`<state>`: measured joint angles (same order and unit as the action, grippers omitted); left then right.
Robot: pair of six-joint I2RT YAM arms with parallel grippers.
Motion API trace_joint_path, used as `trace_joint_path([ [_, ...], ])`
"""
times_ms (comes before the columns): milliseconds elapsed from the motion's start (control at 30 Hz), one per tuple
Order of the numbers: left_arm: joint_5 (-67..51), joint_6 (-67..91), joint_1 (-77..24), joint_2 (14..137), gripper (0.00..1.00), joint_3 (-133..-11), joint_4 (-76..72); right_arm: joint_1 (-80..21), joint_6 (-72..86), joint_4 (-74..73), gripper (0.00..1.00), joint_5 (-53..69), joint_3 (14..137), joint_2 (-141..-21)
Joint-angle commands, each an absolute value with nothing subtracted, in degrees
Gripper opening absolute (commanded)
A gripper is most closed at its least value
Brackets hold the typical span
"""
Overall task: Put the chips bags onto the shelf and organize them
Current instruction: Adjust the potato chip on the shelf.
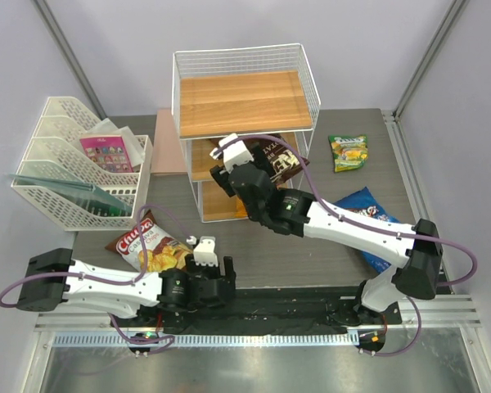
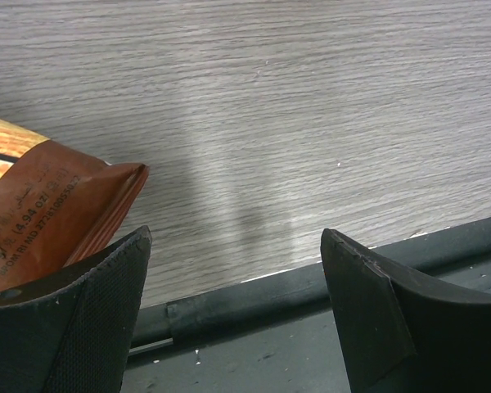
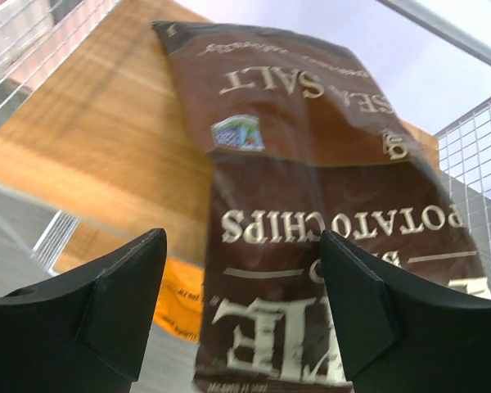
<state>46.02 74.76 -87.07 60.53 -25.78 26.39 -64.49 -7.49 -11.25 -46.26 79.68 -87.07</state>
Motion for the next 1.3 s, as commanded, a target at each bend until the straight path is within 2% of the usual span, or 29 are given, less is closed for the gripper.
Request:
trace_joint_path([
  [0,46.93,75.59,-86.84,58.98,0.84,-25.05,25.4,-62.32,-9.05,-9.23,0.81,-43.86,83.49,-88.15],
  [133,47.2,75.5,-86.84,59.06,0.84,-24.7,25.4,-60.56,-9.14,-10.19,0.8,-42.54,84.9,-90.43],
  [200,47.2,75.5,-86.84,59.24,0.84,-24.7,25.14,-60.29,-9.14,-10.89,0.76,-42.36,85.69,-91.14],
  [233,47.28,75.5,-86.84,59.5,0.84,-24.7,25.14,-60.21,-9.14,-10.99,0.72,-42.71,85.69,-91.49],
  [267,47.29,75.41,-86.84,59.5,0.84,-24.61,25.05,-60.21,-9.14,-11.07,0.59,-42.8,85.69,-91.76],
  [333,47.2,75.24,-86.92,59.85,0.84,-24.78,24.79,-60.21,-9.05,-11.07,0.47,-43.42,85.52,-91.76],
  [367,47.2,75.23,-86.92,59.85,0.84,-24.79,24.7,-60.29,-8.88,-11.07,0.38,-43.77,85.43,-91.5],
  [533,47.2,74.97,-86.84,60.2,0.84,-24.79,24.26,-60.29,-7.91,-10.9,0.14,-48.15,84.82,-90.18],
  [900,47.46,73.83,-86.84,60.56,0.83,-25.58,24.34,-60.29,-0.1,-14.58,0.01,-56.6,87.8,-91.93],
  [1267,47.2,74.44,-86.92,59.15,0.83,-24.61,25.14,-60.21,18.7,-23.1,0.01,-62.31,95.27,-95.97],
])
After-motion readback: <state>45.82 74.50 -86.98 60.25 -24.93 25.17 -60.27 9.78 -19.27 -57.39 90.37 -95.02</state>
